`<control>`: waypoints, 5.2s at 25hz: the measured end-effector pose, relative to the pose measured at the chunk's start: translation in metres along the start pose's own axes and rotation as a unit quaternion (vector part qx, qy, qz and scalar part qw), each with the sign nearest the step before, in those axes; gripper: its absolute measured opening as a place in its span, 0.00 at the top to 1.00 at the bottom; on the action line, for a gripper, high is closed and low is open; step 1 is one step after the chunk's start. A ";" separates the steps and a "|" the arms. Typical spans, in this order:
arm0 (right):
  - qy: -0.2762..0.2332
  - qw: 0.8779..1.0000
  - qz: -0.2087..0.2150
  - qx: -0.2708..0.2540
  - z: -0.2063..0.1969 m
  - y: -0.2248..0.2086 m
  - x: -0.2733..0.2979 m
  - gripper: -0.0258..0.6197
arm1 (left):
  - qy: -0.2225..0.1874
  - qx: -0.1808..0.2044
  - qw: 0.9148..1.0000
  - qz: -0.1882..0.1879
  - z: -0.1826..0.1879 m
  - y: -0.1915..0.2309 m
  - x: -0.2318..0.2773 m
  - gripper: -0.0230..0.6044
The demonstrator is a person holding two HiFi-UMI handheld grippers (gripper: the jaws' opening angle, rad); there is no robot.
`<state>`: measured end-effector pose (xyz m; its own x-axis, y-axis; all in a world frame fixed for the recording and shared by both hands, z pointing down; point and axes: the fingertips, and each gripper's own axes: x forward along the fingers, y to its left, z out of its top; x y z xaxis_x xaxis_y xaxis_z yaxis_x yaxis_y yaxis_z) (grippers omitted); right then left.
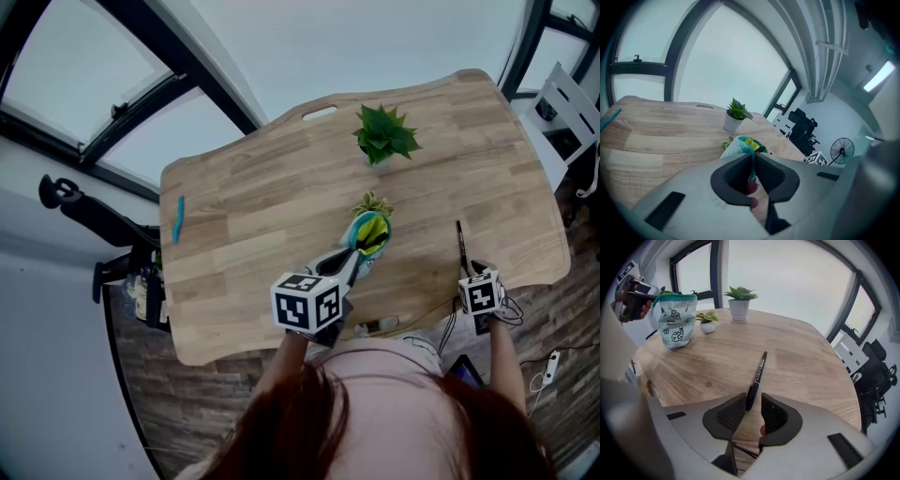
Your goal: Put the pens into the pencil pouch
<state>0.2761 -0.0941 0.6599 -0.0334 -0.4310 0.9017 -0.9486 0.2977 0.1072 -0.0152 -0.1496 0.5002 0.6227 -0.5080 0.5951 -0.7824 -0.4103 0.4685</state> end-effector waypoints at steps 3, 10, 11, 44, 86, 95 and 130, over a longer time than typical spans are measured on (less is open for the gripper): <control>-0.004 1.000 0.003 0.012 -0.002 -0.002 0.006 0.82 | 0.003 0.001 1.000 0.001 0.000 0.000 0.001 0.93; -0.006 0.998 0.027 0.053 -0.006 0.004 0.008 0.88 | 0.008 0.004 1.000 0.002 -0.001 -0.003 0.002 0.93; -0.007 0.998 0.028 0.054 -0.007 0.004 0.007 0.88 | 0.008 0.004 1.000 0.002 -0.002 -0.003 0.002 0.93; -0.105 0.992 0.049 -0.049 0.077 0.026 -0.056 0.89 | -0.013 -0.013 1.000 -0.008 -0.007 -0.001 -0.004 0.93; -0.060 0.889 0.162 -0.424 0.149 0.126 -0.130 0.89 | -0.020 -0.011 0.999 -0.024 -0.011 -0.002 -0.005 0.93; -0.007 0.844 0.176 -0.506 0.153 0.137 -0.130 0.89 | -0.018 -0.004 0.999 -0.028 -0.012 -0.006 -0.005 0.93; -0.017 0.810 0.290 -0.510 0.188 0.226 -0.110 0.90 | -0.004 -0.002 0.999 -0.049 -0.013 -0.008 0.001 0.93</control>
<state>0.0064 -0.1395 0.5059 -0.4055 0.0141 0.9140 -0.0187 0.9995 -0.0237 -0.0089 -0.1364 0.5056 0.6958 -0.4720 0.5414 -0.7182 -0.4554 0.5261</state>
